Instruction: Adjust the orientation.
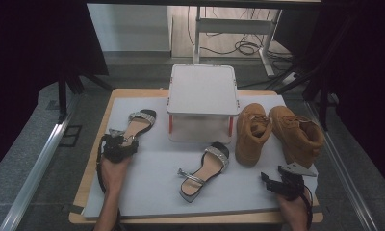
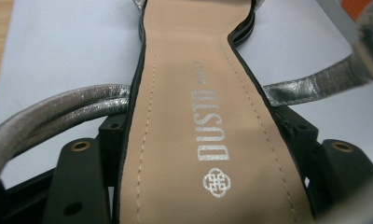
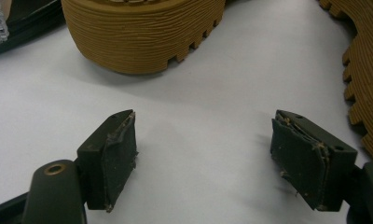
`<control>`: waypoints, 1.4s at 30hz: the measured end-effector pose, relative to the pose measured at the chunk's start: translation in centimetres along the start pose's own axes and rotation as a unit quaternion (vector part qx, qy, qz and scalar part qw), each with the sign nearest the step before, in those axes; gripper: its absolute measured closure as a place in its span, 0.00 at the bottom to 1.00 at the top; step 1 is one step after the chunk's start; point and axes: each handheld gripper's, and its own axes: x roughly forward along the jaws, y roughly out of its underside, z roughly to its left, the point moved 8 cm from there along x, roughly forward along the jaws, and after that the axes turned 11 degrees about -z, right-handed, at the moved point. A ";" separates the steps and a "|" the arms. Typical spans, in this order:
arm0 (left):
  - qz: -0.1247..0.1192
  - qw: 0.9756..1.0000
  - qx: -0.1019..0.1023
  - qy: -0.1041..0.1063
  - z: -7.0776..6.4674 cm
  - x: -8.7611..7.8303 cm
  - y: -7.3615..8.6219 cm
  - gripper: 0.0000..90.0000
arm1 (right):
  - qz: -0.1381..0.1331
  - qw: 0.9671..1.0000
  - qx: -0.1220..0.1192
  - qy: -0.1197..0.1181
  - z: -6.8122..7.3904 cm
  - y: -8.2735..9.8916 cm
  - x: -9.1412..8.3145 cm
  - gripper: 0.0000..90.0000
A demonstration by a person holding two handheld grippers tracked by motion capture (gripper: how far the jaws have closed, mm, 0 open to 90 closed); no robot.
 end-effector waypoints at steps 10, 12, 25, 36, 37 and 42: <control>-0.008 1.000 0.000 0.001 0.0 -0.3 -0.1 0.43 | 0.000 1.000 0.000 0.000 0.0 0.0 0.0 0.25; -0.007 1.000 0.001 0.003 0.0 -0.5 -0.1 0.43 | 0.000 1.000 0.000 0.000 0.0 0.0 0.0 0.25; -0.010 1.000 0.001 0.019 0.0 -1.9 0.3 0.43 | 0.000 1.000 0.000 0.000 0.0 0.0 0.0 0.25; -0.017 0.999 0.002 0.047 -0.3 -3.7 0.2 0.43 | 0.000 1.000 0.000 0.000 0.0 0.0 0.0 0.25; -0.018 0.999 0.004 0.050 -0.5 -4.0 0.2 0.43 | 0.000 1.000 0.000 0.000 0.0 0.0 0.0 0.25; -0.021 0.998 0.012 0.060 -1.1 -5.0 0.2 0.43 | 0.000 1.000 0.000 0.000 0.0 0.0 0.0 0.25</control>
